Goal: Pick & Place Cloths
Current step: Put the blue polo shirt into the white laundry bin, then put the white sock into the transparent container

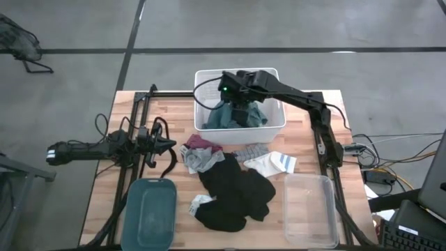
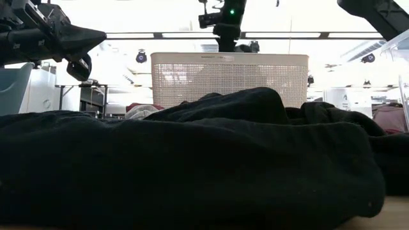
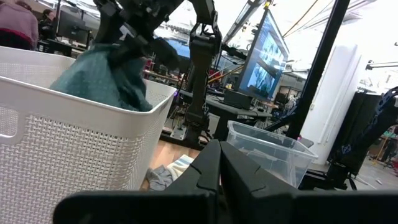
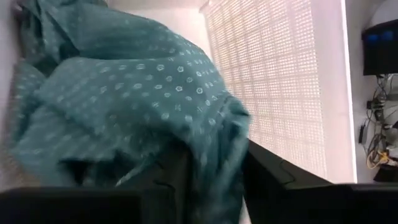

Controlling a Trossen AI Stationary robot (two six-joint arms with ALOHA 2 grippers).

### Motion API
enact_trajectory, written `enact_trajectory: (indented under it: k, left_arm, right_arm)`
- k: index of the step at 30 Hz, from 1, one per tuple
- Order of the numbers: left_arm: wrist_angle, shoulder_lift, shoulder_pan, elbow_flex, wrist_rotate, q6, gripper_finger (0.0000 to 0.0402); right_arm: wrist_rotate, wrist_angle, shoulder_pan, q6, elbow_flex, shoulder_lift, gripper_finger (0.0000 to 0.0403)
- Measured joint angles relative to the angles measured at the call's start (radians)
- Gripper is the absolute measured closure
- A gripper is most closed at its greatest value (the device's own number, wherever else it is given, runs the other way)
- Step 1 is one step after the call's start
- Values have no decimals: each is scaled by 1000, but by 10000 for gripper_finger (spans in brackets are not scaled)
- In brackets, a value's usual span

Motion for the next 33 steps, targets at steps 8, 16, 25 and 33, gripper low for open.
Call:
enact_trajectory:
  k: [8,16,25,33]
  left_arm:
    - [0,0,0,0,0,0,390]
    - [0,0,0,0,0,0,390]
    - [0,0,0,0,0,0,390]
    - [0,0,0,0,0,0,390]
  right_arm:
    - [6,8,-4,84,0,-77,189]
    - [-122,-21,-1,124,1,-151,125]
    - [-534,-11,122,73,1,-168,114]
    - [-470,-17,350,19,-23,-142,132]
